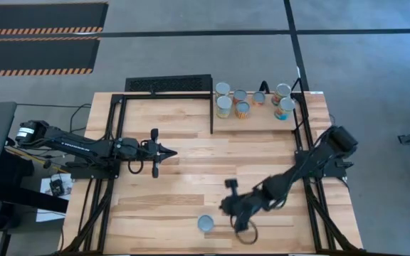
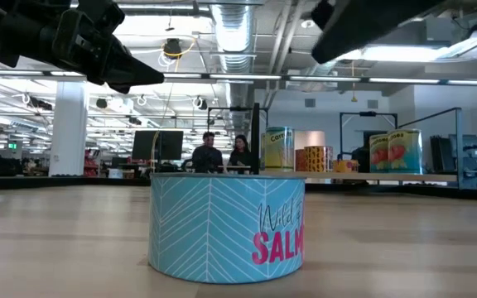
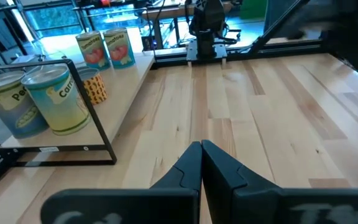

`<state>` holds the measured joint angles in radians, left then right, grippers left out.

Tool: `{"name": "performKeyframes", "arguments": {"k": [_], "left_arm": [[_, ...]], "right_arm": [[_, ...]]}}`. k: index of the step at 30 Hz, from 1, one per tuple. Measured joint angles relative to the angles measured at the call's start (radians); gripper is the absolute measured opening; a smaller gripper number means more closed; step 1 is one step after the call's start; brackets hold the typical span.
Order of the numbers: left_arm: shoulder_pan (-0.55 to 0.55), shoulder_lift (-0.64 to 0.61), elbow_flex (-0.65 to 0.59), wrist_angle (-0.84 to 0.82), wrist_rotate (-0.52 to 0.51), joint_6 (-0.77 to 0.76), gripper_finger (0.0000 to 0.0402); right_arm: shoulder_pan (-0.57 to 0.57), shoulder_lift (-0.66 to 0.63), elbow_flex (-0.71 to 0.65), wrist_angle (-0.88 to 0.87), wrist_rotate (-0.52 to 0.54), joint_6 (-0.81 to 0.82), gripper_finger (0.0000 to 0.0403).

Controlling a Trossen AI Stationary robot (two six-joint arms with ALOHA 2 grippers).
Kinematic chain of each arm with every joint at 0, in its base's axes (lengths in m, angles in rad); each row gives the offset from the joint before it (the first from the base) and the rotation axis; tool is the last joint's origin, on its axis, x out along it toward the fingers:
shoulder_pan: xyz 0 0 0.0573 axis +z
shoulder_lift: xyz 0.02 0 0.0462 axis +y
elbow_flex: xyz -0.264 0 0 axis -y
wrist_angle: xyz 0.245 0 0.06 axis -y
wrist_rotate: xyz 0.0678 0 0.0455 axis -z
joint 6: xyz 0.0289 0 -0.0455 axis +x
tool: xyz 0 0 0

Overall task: Pick and place cans onto a shelf
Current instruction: Put the pink salmon tuna can on the shelf

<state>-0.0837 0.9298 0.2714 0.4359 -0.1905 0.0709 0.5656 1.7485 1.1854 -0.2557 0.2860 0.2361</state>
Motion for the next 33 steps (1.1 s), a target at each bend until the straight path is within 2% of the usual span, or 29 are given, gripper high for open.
{"name": "performKeyframes", "arguments": {"k": [6,10,15,19,26,33], "left_arm": [[0.000,0.000,0.000,0.000,0.000,0.000,0.0000],[0.000,0.000,0.000,0.000,0.000,0.000,0.0000],[0.000,0.000,0.000,-0.006,0.000,-0.009,0.0000],[0.000,0.000,0.000,-0.009,-0.003,-0.009,0.0000],[0.000,0.000,0.000,-0.038,-0.008,-0.011,0.0000],[0.000,0.000,0.000,-0.044,-0.008,-0.013,0.0000]], "right_arm": [[0.034,0.175,0.189,-0.048,-0.079,-0.053,0.0049],[0.051,0.262,0.287,-0.109,-0.083,-0.131,0.0082],[0.052,0.326,0.334,-0.131,-0.153,-0.196,0.0119],[0.035,0.336,0.331,-0.142,-0.155,-0.252,0.0139],[0.010,0.336,0.331,-0.140,-0.163,-0.338,0.0146],[-0.007,0.397,0.335,-0.122,-0.232,-0.360,0.0135]]}}
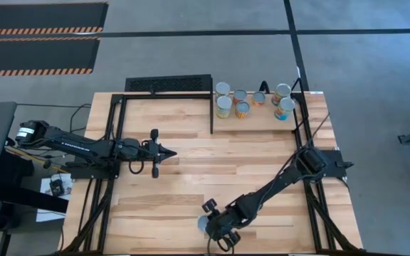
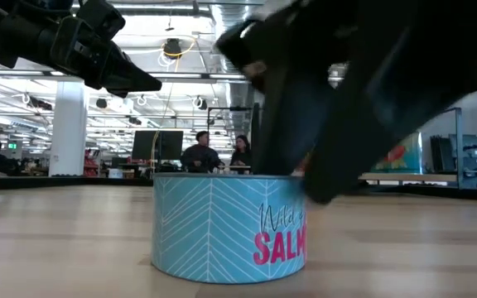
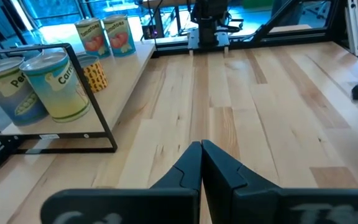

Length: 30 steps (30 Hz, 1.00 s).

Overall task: Pick and place cans onto a shelf
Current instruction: Put the pink salmon tuna can on the shelf

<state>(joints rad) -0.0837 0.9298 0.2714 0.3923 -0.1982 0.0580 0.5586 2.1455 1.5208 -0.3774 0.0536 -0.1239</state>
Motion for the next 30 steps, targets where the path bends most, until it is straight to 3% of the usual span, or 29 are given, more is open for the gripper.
{"name": "performKeyframes", "arguments": {"k": [6,13,18,30], "left_arm": [[0.000,0.000,0.000,0.000,0.000,-0.028,0.0000],[-0.017,0.000,0.000,0.037,0.008,-0.069,0.0000],[-0.033,0.000,0.000,0.059,0.008,-0.058,0.0000],[-0.040,0.000,0.000,0.070,0.008,-0.064,0.0000]], "right_arm": [[-0.018,0.011,0.000,-0.006,-0.008,0.000,0.0114],[-0.041,-0.043,-0.006,-0.144,0.002,-0.011,0.0014],[-0.075,-0.153,-0.011,-0.217,0.055,0.005,0.0012],[-0.267,-0.587,-0.448,-0.221,0.145,0.170,0.0005]]}}
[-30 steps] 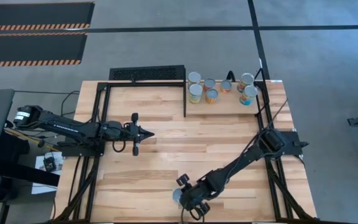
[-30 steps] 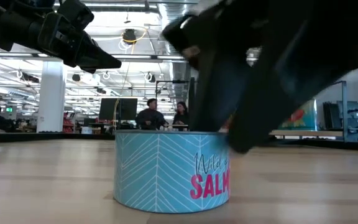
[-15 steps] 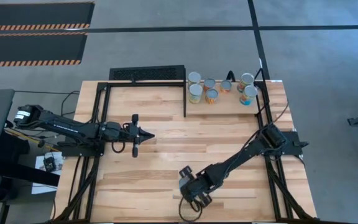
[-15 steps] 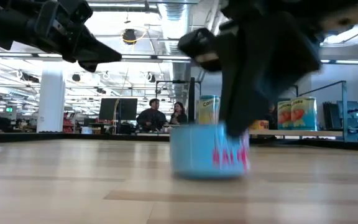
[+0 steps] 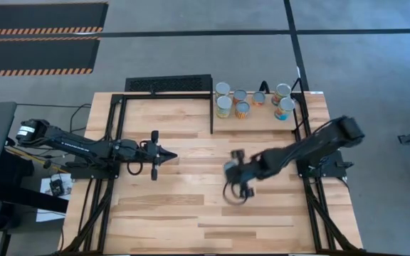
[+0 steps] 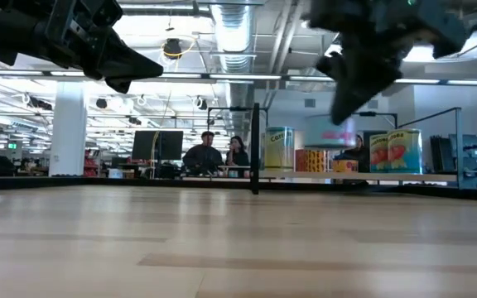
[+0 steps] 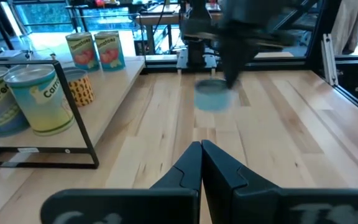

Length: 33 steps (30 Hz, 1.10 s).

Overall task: Pick and place cans onto a shelf
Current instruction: Put the pink salmon tuna can on the shelf

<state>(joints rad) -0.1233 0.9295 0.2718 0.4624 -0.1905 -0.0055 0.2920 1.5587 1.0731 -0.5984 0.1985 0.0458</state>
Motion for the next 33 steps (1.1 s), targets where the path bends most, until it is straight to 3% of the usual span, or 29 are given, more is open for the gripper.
{"name": "performKeyframes", "arguments": {"k": [6,12,16,21,33], "left_arm": [[0.000,0.000,0.000,0.001,0.000,0.001,0.0000],[0.000,0.000,0.000,0.010,0.000,0.015,0.0000],[0.000,0.000,0.000,0.021,0.000,0.013,0.0000],[0.000,0.000,0.000,0.023,0.000,0.012,0.0000],[0.000,0.000,0.000,0.022,0.000,0.008,0.0000]], "right_arm": [[-0.203,-0.227,-0.149,-0.158,0.050,0.044,0.0005],[-0.476,-0.340,-0.237,-0.157,0.062,-0.030,0.0004],[-0.662,-0.325,-0.244,-0.136,0.052,-0.095,0.0008],[-0.833,-0.276,-0.244,-0.029,-0.053,-0.140,0.0008],[-0.957,-0.165,-0.243,0.060,-0.064,-0.141,0.0012]]}}
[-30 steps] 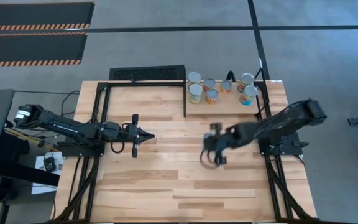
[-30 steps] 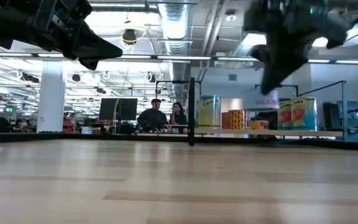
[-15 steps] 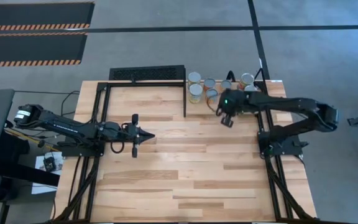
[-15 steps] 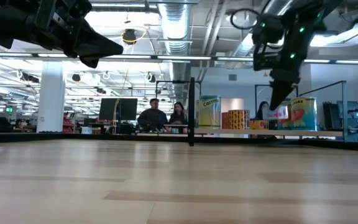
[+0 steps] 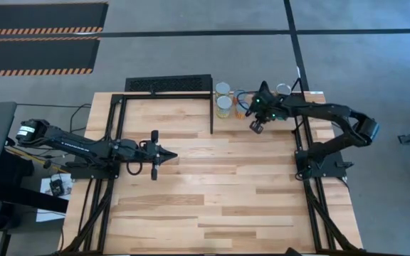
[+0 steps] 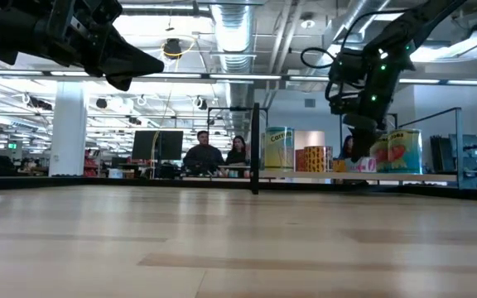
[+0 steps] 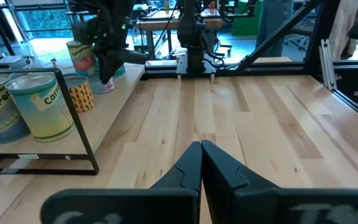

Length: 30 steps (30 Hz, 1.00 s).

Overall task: Pick and place cans onto a shelf
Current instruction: Put the pink salmon tuna can on the shelf, then return to Home Position

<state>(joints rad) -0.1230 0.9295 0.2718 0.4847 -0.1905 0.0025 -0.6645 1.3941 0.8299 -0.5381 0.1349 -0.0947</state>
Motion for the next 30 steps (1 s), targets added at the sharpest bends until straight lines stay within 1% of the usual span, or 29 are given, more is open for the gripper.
{"name": "performKeyframes", "arguments": {"k": [6,14,18,21,23,26,29,30], "left_arm": [[0.000,0.000,0.000,0.000,0.000,-0.007,0.0000],[0.000,0.000,0.000,0.003,0.000,-0.007,0.0000],[0.000,-0.008,-0.001,0.013,0.000,0.008,0.0000],[0.001,-0.013,-0.001,0.012,0.001,0.012,0.0000],[0.002,-0.025,-0.019,0.033,0.017,0.017,0.0000],[0.021,-0.048,-0.072,0.097,0.069,0.011,0.0000],[0.060,-0.099,-0.108,0.106,0.104,-0.012,0.0000],[0.073,-0.119,-0.116,0.099,0.112,-0.018,0.0000]], "right_arm": [[-0.007,0.001,0.000,0.037,0.000,0.010,0.0031],[-0.017,-0.003,0.000,0.038,0.010,0.023,0.0074],[-0.016,-0.047,0.000,0.028,0.028,0.013,0.0094],[-0.002,-0.108,0.000,0.005,0.028,0.011,0.0098],[0.026,-0.157,0.001,-0.008,0.027,0.011,0.0092],[0.099,-0.221,-0.012,0.021,0.017,0.008,0.0062],[0.187,-0.285,-0.070,0.153,-0.038,-0.014,0.0018],[0.214,-0.302,-0.095,0.203,-0.062,-0.017,0.0011]]}}
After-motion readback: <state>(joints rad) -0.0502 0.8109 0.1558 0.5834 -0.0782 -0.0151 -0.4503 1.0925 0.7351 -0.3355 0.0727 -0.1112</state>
